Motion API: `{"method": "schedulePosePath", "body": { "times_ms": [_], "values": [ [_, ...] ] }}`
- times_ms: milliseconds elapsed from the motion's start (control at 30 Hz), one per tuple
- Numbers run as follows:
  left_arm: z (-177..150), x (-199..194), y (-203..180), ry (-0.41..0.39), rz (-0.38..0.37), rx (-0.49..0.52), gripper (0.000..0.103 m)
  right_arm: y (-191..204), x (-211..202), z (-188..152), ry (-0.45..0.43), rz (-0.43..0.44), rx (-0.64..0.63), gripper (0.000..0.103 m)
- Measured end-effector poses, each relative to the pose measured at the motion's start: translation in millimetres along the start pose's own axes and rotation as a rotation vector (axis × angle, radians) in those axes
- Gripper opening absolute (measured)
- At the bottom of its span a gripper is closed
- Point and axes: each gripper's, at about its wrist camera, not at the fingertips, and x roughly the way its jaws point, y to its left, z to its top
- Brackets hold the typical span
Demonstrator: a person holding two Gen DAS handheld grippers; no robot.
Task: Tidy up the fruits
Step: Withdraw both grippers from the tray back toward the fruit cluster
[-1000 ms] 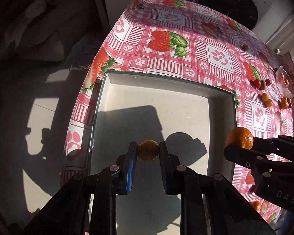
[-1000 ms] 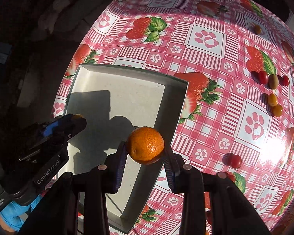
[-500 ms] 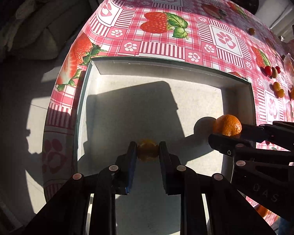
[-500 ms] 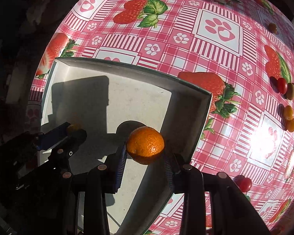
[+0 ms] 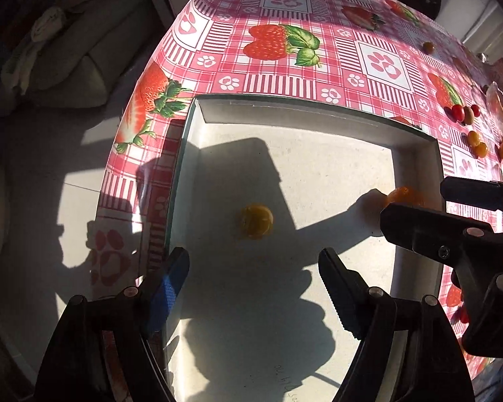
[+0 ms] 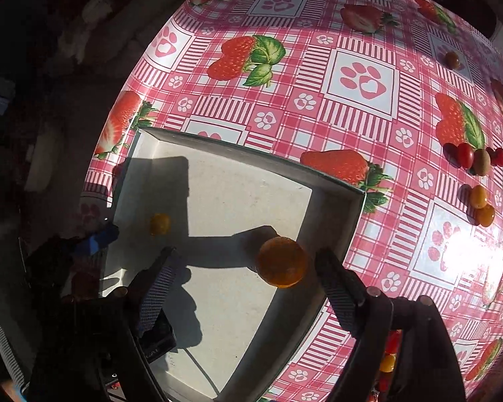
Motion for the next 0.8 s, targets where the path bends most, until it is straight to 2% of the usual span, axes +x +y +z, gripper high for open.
{"method": "schedulePosePath", "body": {
  "times_ms": [133, 233, 567, 800],
  "values": [
    [-8.0, -10.7, -20.2, 0.006, -0.012, 0.035, 0.08, -17.8, -17.5, -22.8, -0.015, -0.01, 0.065, 0.086],
    [-18.9, -18.5, -41.2, 0.013, -0.019, 0.079, 0.08, -32.0, -24.0, -48.7, -0.008, -0.057, 0.082, 0.086],
    [-51.3, -38.5, -107.7, 0.043, -0.07, 0.194, 0.08, -105.6, -50.5, -150.7, 0.01, -0.127, 0.254, 0.086],
    [-39.7, -47.2, -144.0, 0.014, -0.101, 0.261, 0.08, -168.8, -66.9, -196.0, 0.006, -0.157, 0.434, 0.086]
  ]
}}
